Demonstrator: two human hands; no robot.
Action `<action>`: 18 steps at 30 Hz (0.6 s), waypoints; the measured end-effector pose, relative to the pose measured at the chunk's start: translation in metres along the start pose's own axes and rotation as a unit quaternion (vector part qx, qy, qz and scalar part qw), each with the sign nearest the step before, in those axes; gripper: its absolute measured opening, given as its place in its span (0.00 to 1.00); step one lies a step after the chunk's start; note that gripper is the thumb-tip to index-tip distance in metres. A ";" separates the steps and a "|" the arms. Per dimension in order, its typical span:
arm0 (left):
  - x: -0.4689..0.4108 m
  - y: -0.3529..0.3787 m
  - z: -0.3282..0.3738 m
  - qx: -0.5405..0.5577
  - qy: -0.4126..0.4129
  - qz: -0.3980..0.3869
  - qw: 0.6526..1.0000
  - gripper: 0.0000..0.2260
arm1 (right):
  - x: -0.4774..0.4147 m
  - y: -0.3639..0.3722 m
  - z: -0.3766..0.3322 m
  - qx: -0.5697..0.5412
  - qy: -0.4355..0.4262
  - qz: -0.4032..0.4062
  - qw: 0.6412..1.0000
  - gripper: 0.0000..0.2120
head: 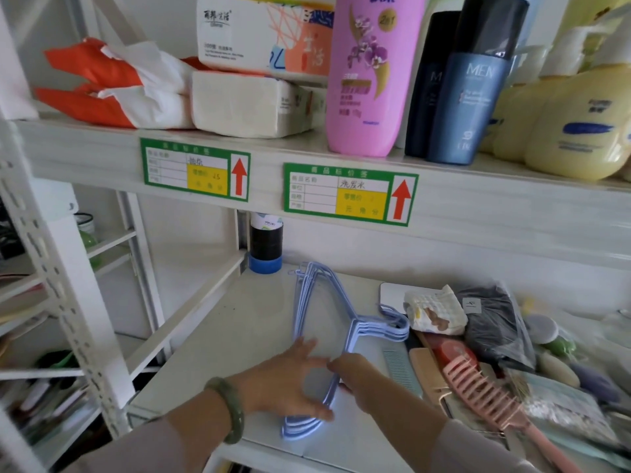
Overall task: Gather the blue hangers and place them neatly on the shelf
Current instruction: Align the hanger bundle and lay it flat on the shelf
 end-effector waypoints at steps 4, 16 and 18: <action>0.012 0.008 -0.002 -0.181 0.016 -0.098 0.978 0.40 | 0.006 -0.001 0.000 0.015 0.004 -0.018 1.000 0.14; 0.013 0.013 -0.017 -0.226 0.047 -0.083 0.969 0.19 | 0.007 0.017 0.013 0.126 -0.025 0.006 0.992 0.28; 0.018 0.012 -0.011 -0.197 0.061 -0.068 0.976 0.21 | 0.019 0.014 0.007 0.134 -0.027 0.014 0.990 0.25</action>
Point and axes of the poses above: each hand's wrist, its own x-axis away from the middle knuckle, its own y-axis out of the palm, z = x × y, the point moved 2 cm from there along -x, towards the middle knuckle, and after that the axes turned 14 degrees about x, right-handed, at the moved point
